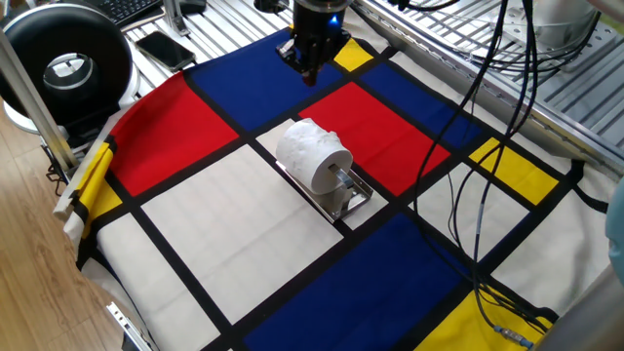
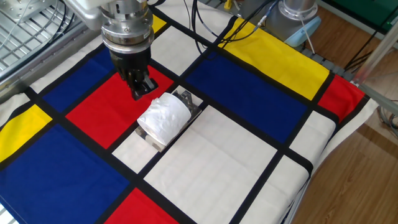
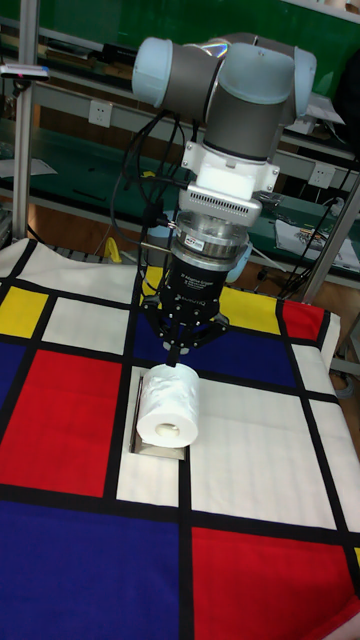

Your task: Take the roll of paper down from the shelf

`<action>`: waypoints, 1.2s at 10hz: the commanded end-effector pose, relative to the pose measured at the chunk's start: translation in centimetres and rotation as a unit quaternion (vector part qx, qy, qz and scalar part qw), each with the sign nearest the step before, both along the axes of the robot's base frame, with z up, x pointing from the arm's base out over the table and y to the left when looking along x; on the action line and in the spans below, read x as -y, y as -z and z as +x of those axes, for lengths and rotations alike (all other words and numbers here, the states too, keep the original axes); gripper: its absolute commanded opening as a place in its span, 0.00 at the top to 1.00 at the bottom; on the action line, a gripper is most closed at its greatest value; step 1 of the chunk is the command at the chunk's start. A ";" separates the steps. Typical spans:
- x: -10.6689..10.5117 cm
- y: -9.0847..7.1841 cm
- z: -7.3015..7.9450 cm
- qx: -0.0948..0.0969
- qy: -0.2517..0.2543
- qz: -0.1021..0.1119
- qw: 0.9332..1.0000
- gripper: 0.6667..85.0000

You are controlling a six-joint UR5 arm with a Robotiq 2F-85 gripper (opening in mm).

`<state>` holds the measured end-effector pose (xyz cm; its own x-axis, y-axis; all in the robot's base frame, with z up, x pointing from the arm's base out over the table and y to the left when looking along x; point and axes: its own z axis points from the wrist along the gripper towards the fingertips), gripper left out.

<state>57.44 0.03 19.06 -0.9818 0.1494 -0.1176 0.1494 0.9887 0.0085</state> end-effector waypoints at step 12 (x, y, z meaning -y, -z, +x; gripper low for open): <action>-1.1 0.0 -1.3 -0.026 0.040 0.026 0.999 1.00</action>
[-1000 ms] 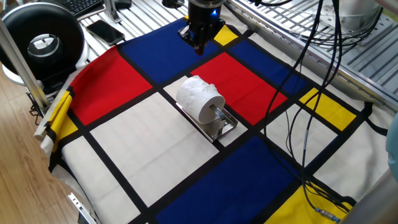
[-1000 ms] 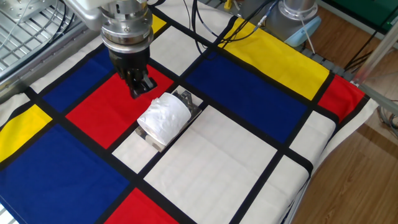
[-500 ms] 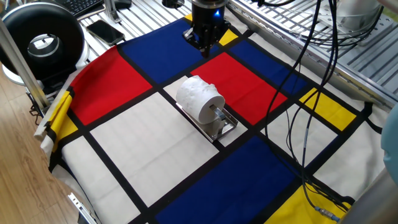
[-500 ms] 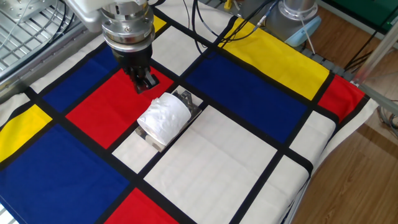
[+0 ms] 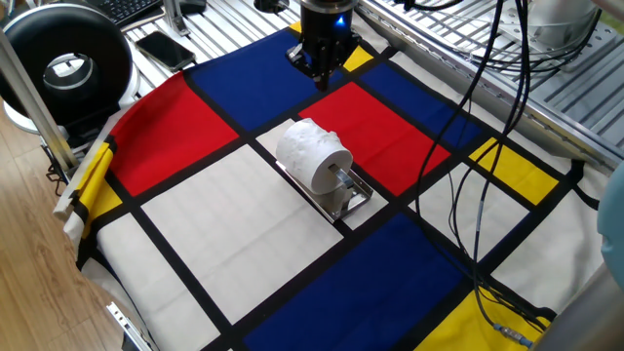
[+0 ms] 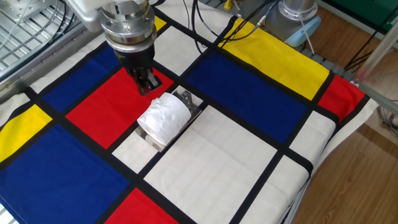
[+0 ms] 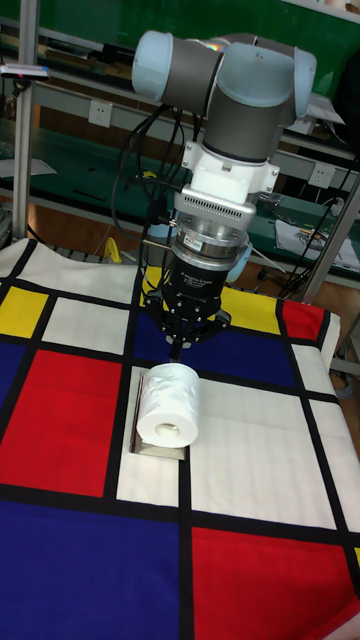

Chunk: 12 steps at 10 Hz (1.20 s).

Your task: Take the roll of paper down from the shelf

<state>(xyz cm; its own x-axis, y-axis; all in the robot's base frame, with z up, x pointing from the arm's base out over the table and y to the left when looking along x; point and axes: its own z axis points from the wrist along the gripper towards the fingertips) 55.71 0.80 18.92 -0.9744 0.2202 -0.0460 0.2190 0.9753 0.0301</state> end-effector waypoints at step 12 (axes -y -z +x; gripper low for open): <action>-0.1 -0.1 -0.3 -0.007 0.003 0.003 1.000 1.00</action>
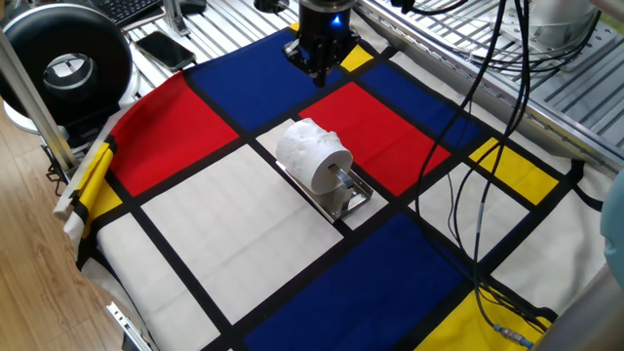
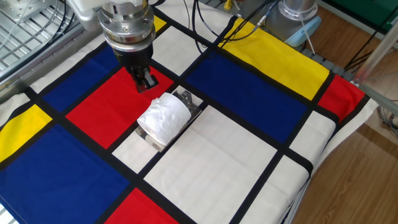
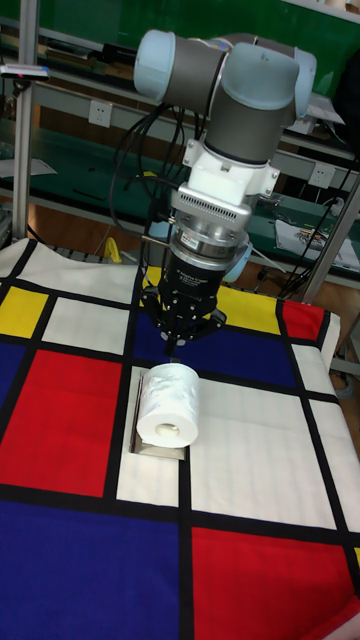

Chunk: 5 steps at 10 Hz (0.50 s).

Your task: Take the roll of paper down from the shelf

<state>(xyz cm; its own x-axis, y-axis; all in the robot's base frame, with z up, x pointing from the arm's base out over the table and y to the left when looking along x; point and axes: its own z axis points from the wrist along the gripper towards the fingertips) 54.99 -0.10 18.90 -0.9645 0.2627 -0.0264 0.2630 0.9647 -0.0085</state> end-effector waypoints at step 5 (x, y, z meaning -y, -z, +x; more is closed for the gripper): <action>-0.8 -0.1 -1.4 -0.028 -0.014 0.016 0.999 1.00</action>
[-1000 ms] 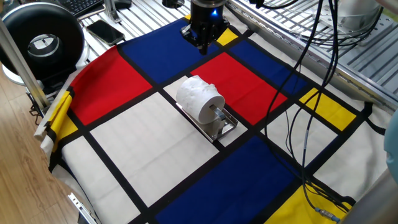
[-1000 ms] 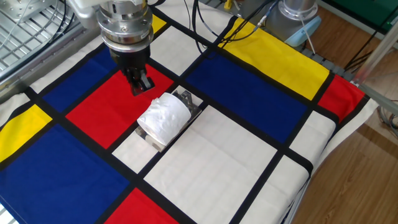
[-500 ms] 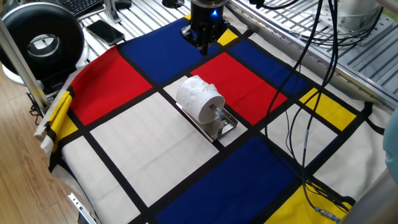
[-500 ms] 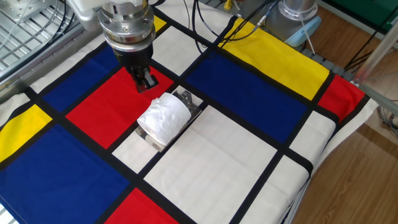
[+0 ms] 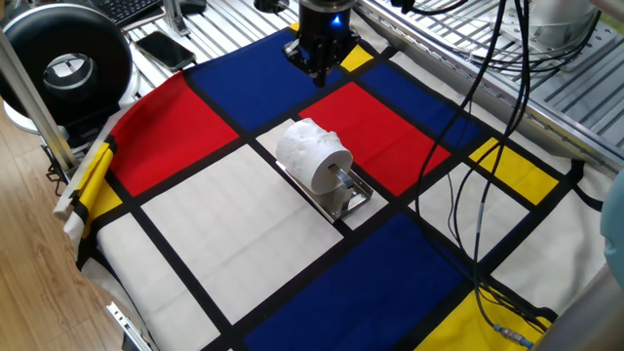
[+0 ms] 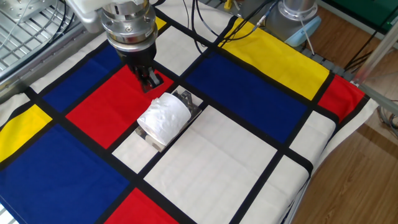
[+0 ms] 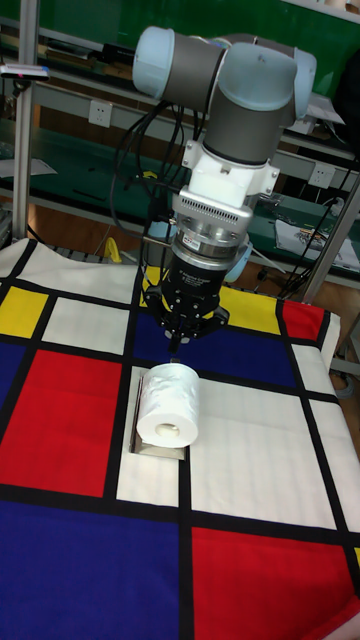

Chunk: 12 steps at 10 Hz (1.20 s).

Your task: Take the roll of paper down from the shelf

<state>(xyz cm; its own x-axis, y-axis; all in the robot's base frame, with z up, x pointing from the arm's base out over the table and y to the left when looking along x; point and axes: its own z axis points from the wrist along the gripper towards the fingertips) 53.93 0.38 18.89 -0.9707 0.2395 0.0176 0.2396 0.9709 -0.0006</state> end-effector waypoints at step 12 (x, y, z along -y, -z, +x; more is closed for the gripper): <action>-0.2 -0.2 -1.1 -0.021 -0.008 0.006 1.000 0.97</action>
<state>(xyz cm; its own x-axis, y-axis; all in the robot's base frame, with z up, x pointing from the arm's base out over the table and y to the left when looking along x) 52.72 0.42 18.94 -0.9729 0.2226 0.0630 0.2225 0.9749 -0.0089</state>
